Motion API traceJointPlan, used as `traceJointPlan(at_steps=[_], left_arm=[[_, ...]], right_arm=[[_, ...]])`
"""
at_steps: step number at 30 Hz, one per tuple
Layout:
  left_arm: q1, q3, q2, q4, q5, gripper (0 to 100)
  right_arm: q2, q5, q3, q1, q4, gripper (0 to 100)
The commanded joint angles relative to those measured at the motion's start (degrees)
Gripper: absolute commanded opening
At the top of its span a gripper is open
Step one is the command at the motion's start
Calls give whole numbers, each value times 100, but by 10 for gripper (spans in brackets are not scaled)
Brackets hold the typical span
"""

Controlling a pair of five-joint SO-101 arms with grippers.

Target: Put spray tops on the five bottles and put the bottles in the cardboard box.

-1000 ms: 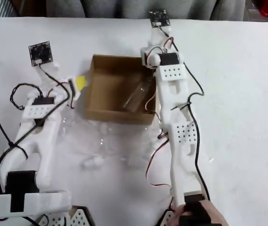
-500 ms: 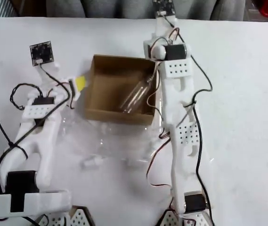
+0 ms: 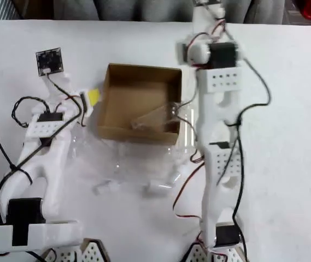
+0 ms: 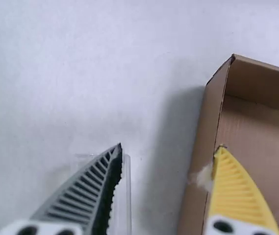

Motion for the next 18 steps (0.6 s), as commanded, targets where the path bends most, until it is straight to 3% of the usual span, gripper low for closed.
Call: traceJointPlan(at_steps=[1,9,18], left_arm=[[48,-352,-22,-193,-70,284],[48,-343,-22,-193,-79,284],[48,-343,-22,-193,-79,285]], right_arm=[[-532,-18,-229,453,189,15],[-875,18,53,1270,207,15],[-2712,703,3393,1789,171,15]])
